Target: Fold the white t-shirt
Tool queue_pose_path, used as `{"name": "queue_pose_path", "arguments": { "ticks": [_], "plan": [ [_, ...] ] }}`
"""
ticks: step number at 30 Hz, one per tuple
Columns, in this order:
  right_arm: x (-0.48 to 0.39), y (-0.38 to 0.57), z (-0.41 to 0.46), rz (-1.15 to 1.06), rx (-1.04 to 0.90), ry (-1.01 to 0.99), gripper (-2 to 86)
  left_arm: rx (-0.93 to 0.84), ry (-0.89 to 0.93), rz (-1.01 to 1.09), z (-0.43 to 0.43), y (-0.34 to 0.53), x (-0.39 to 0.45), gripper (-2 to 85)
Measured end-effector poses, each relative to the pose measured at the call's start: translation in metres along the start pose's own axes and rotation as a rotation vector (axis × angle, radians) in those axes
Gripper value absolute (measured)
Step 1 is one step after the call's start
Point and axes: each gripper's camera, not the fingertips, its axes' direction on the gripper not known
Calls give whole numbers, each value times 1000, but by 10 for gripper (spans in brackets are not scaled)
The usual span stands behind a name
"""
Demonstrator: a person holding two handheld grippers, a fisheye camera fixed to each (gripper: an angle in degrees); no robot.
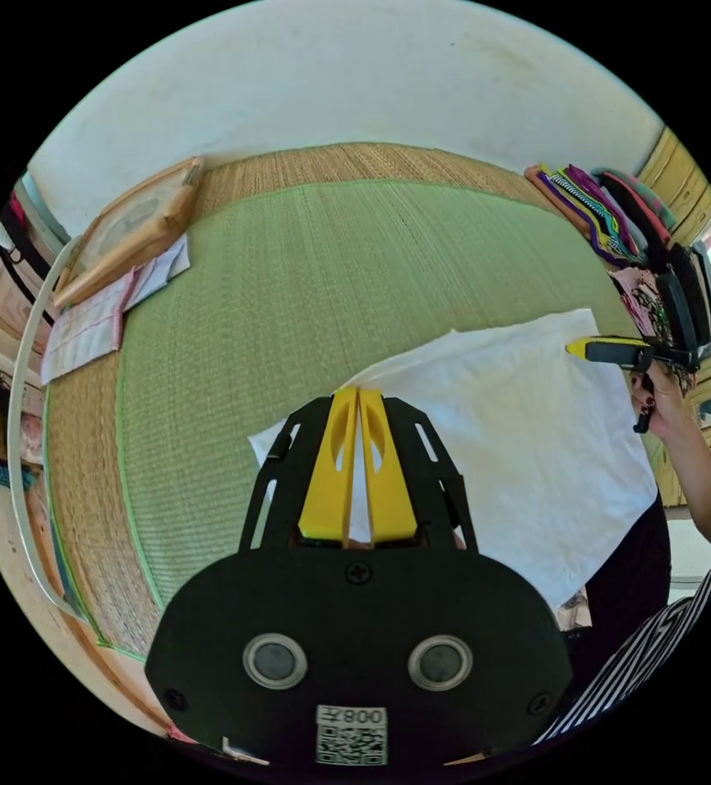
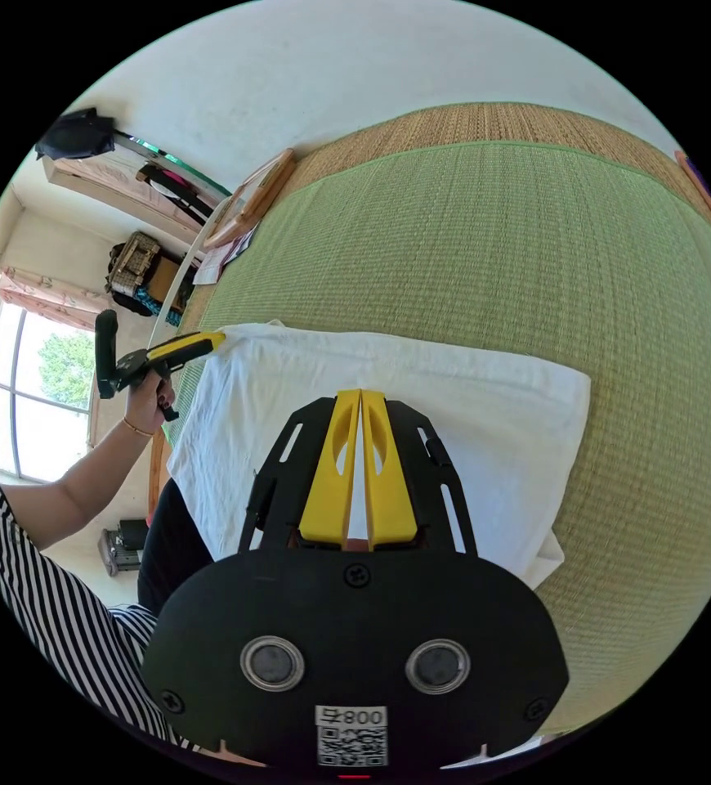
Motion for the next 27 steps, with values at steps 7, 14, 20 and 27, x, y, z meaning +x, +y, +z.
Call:
{"name": "queue_pose_path", "arguments": {
  "ticks": [7,14,20,27],
  "plan": [
    [5,8,-3,5,4,0,1,74,-40,-5,-28,-13,-9,1],
    [25,28,-33,49,63,80,1,15,-34,-40,-23,23,-16,1],
    [52,38,-40,131,63,38,1,-23,52,-142,-23,31,-47,1],
    [66,64,-53,174,67,58,1,-74,87,-154,-30,55,-60,1]
  ]
}}
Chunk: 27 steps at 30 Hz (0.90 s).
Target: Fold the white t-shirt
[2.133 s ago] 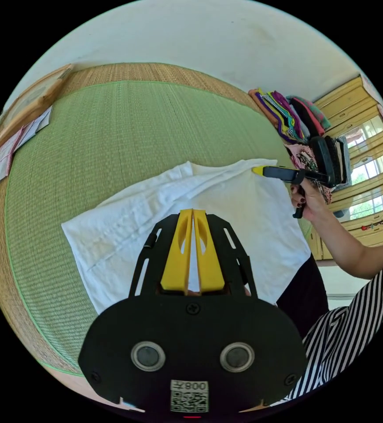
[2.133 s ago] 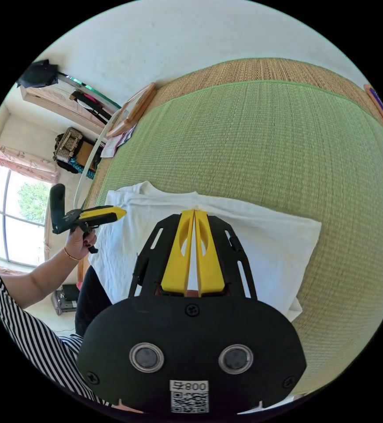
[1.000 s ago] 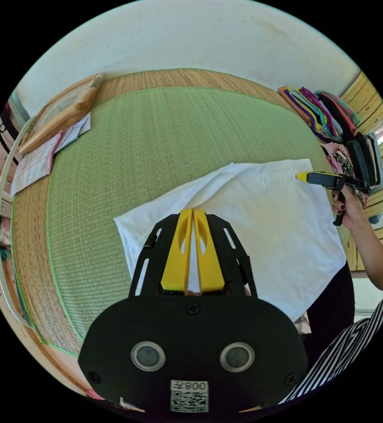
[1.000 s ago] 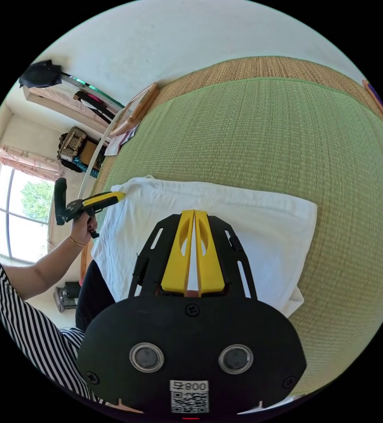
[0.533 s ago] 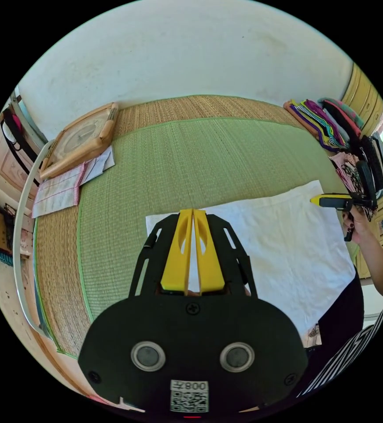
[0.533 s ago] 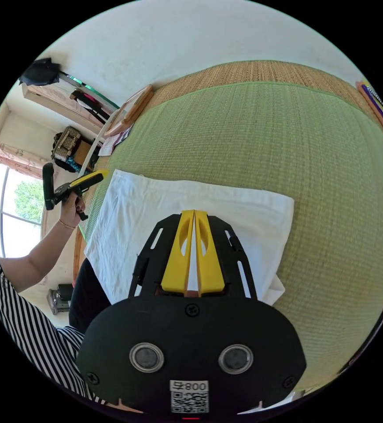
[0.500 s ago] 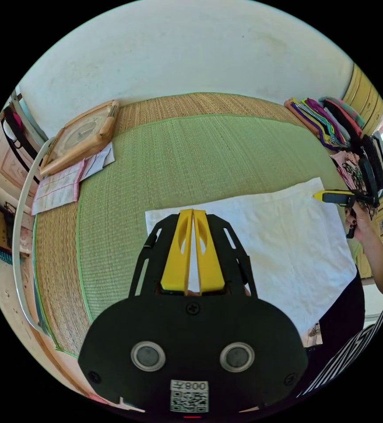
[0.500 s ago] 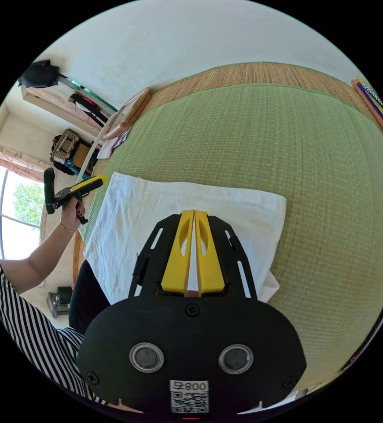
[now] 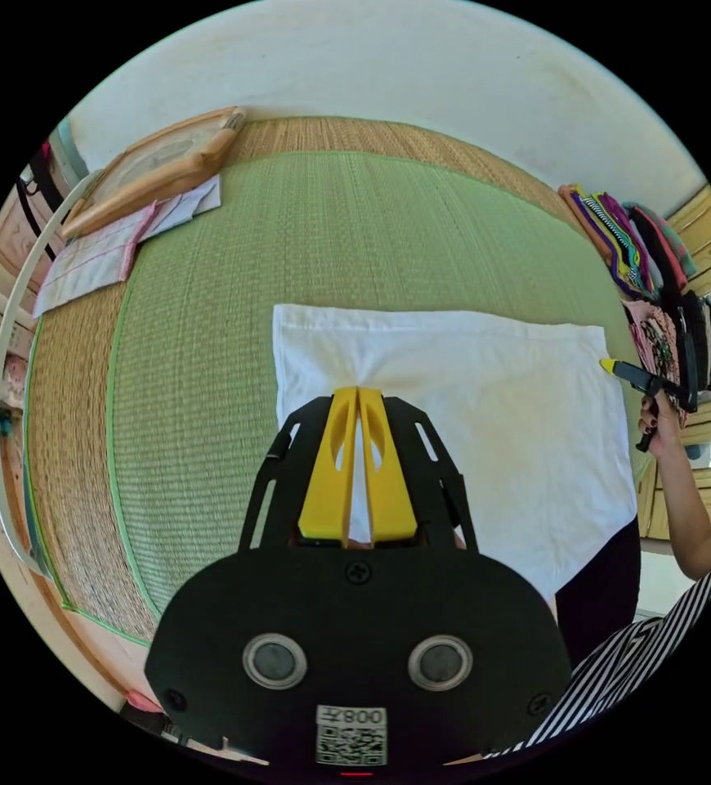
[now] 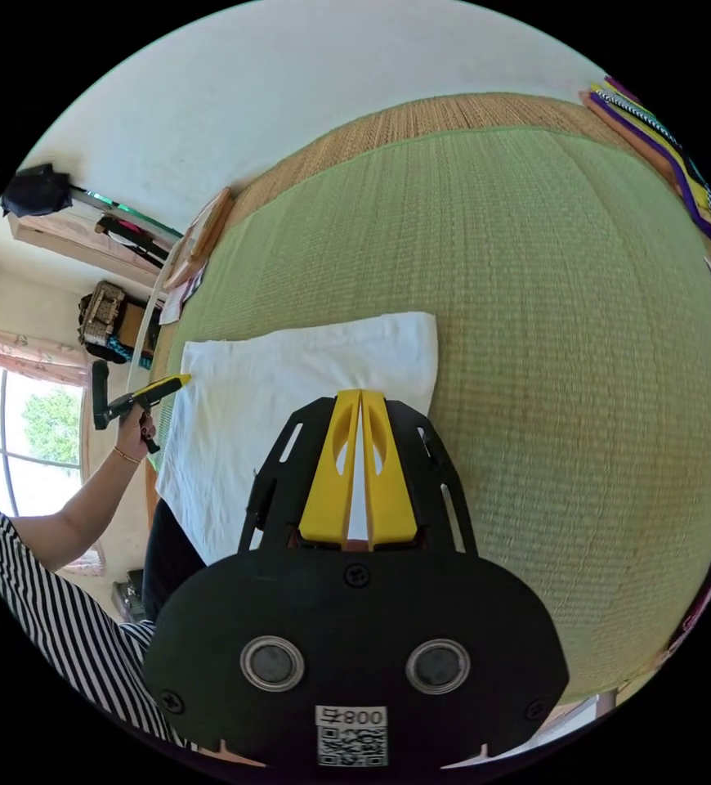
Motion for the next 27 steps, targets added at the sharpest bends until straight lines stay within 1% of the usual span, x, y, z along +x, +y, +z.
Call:
{"name": "queue_pose_path", "arguments": {
  "ticks": [5,10,15,18,22,24,27],
  "plan": [
    [-1,20,-28,-19,15,-42,2,65,65,-54,-37,27,-18,1],
    [2,76,-54,-40,-76,-71,8,39,116,-117,-64,90,-43,1],
    [18,160,-65,73,-162,-124,26,4,199,-276,-69,162,-80,1],
    [23,184,-64,115,-175,-152,37,18,229,-291,-71,174,-86,1],
    [25,176,-63,117,-130,-149,54,3,211,-267,-65,168,-86,1],
    [28,155,-61,121,-88,-162,58,4,208,-262,-58,161,-89,1],
    [30,125,-57,126,-46,-101,60,-8,202,-260,-44,150,-92,1]
  ]
}}
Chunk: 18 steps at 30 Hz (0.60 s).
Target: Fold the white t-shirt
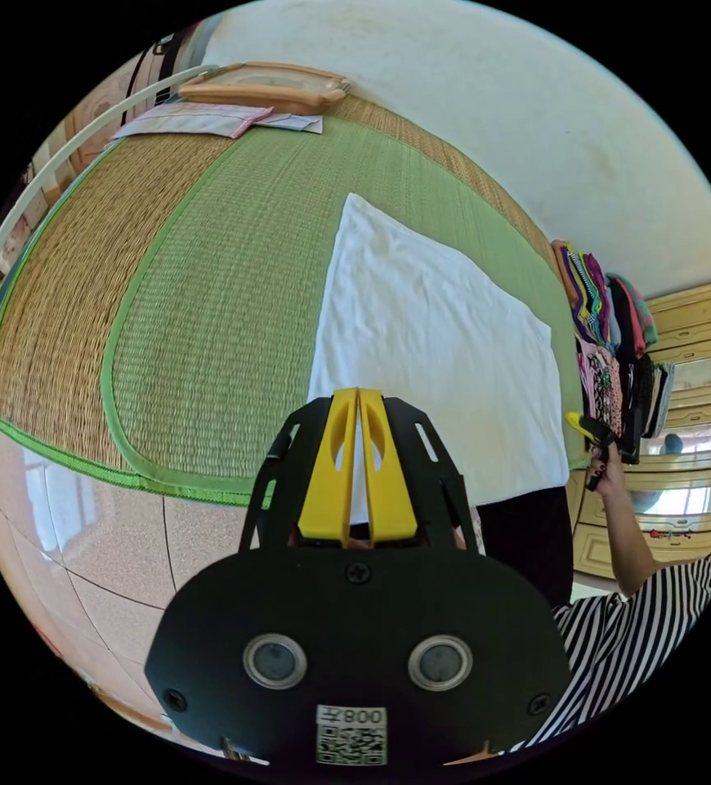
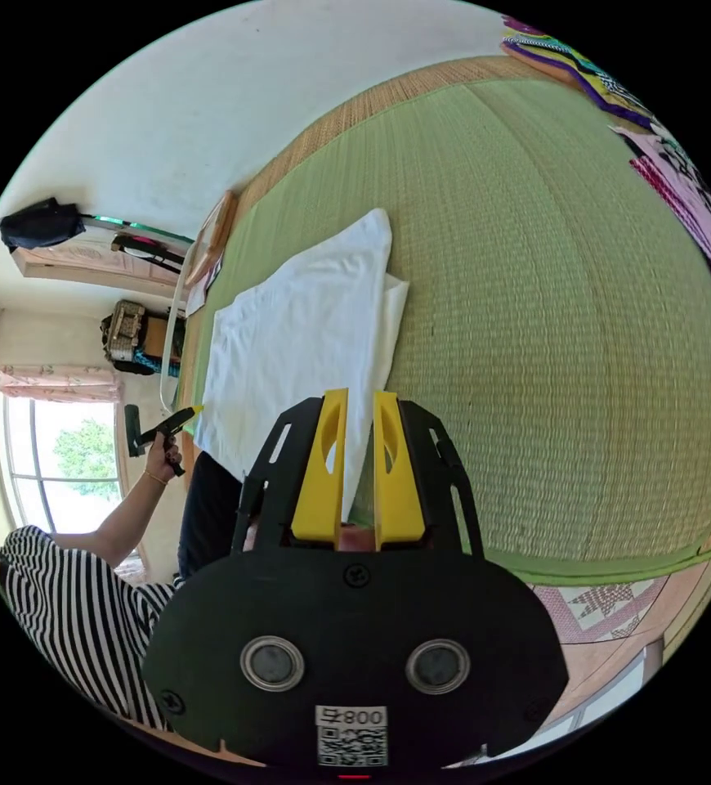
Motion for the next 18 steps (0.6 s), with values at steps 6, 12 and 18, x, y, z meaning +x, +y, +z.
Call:
{"name": "queue_pose_path", "arguments": {
  "ticks": [6,12,18],
  "plan": [
    [-2,-45,25,26,-29,128,39,-9,-18,-15,30,-15,-9,2],
    [2,-72,27,-2,-55,120,16,-13,-41,-2,50,-29,-13,2],
    [11,-56,8,-11,-60,134,25,20,-16,-17,63,-14,-22,2]
  ]
}}
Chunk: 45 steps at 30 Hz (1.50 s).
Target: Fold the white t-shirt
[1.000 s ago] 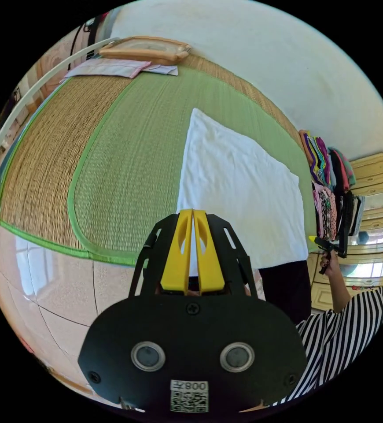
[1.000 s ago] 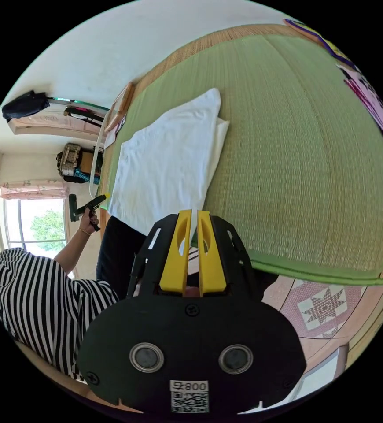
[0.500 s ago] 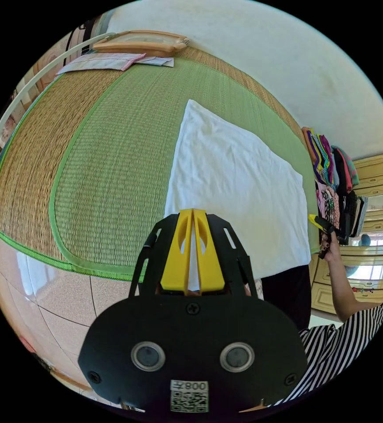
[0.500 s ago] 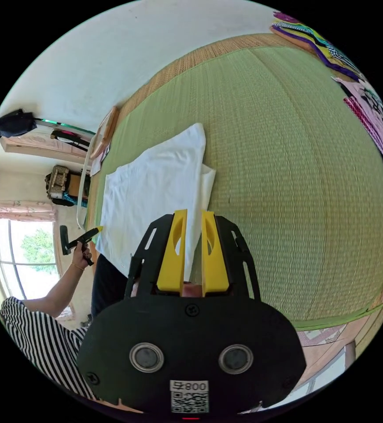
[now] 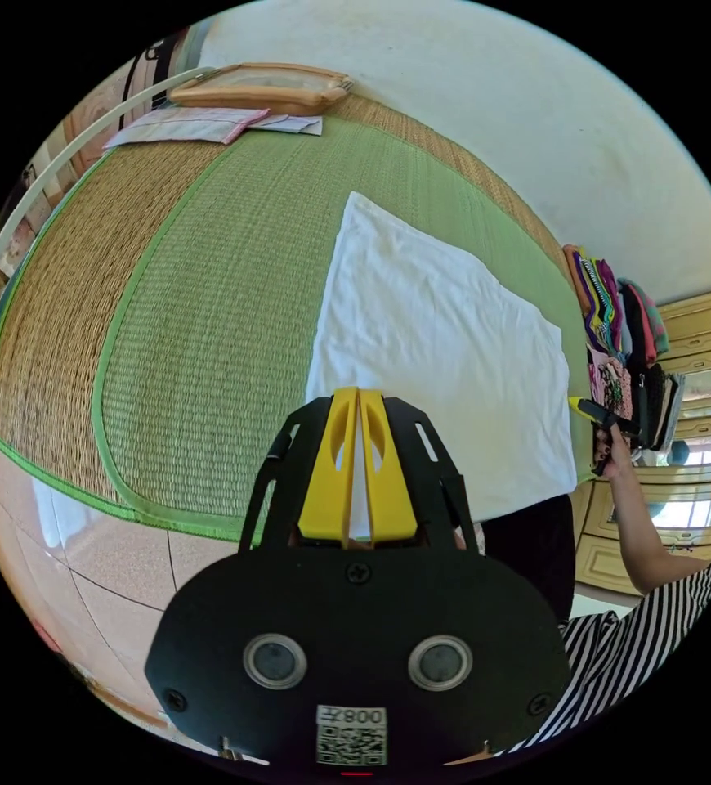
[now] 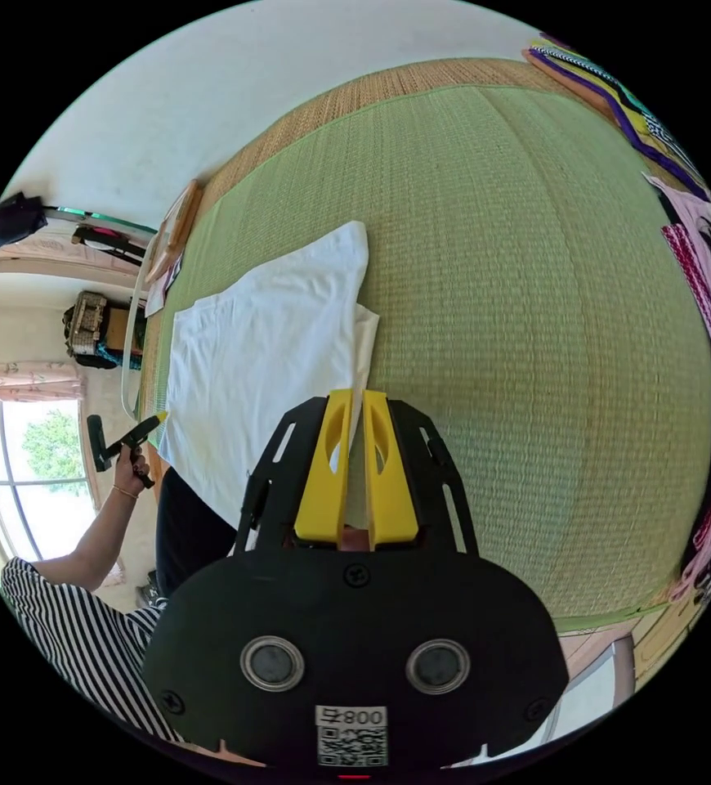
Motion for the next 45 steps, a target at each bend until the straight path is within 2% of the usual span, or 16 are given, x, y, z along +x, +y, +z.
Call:
{"name": "queue_pose_path", "arguments": {
  "ticks": [2,11,14,22,32,34,37,42,45],
  "plan": [
    [4,19,-8,-7,-6,-6,32,13,18,-4,3,11,-4,2],
    [25,122,-19,3,-137,-261,45,-17,12,-30,52,57,-23,1],
    [29,130,-10,5,-188,-253,29,-21,9,-34,75,61,-25,1],
    [55,142,-28,2,-156,-282,10,-49,-56,-27,138,74,-32,2],
    [99,155,-21,80,-145,-419,9,15,-44,-29,211,109,-30,4],
    [104,157,-25,85,-135,-433,9,39,-9,25,222,118,-14,5],
    [109,160,-32,87,-128,-452,10,20,117,217,259,133,42,10],
    [115,163,-51,86,-99,-520,11,-103,283,677,353,168,194,42],
    [114,164,-64,66,-79,-556,10,-133,273,898,398,192,266,65]
  ]
}}
